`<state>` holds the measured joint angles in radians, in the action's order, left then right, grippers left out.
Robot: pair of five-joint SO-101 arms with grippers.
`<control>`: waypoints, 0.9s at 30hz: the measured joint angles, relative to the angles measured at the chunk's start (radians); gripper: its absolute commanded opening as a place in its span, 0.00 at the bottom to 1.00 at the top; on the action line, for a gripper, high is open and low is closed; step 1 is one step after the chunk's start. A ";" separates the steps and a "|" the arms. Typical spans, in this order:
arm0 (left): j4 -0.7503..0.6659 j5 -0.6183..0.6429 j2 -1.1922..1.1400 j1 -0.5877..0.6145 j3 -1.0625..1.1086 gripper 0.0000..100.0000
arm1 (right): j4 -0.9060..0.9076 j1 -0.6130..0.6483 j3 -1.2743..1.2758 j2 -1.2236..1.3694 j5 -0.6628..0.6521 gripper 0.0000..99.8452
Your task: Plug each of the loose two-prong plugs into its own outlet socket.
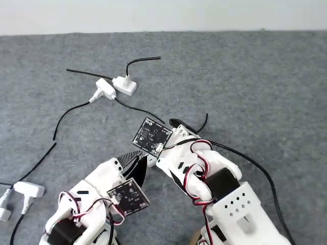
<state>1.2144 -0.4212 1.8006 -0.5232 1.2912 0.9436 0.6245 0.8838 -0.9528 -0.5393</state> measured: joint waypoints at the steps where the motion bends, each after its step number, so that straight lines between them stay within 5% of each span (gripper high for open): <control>1: 0.000 0.000 0.000 0.000 0.000 0.01 | 0.003 -0.018 -0.002 0.000 0.000 0.21; 10: 0.000 0.000 0.000 0.003 0.000 0.01 | 0.150 -0.166 -0.005 0.000 0.000 0.21; 15: -0.034 0.000 -0.054 0.117 -0.038 0.01 | 0.164 -0.264 0.003 0.000 0.000 0.21; 23: -0.029 0.026 -0.508 0.133 -0.339 0.01 | 0.118 -0.319 0.219 0.000 -0.046 0.22; 27: 0.083 0.028 -0.813 0.118 -0.591 0.01 | 0.049 -0.379 0.305 0.000 -0.101 0.22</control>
<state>1.2973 -0.3936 0.9874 -0.4051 0.7004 0.9927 0.2455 1.1891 -0.9528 -0.6406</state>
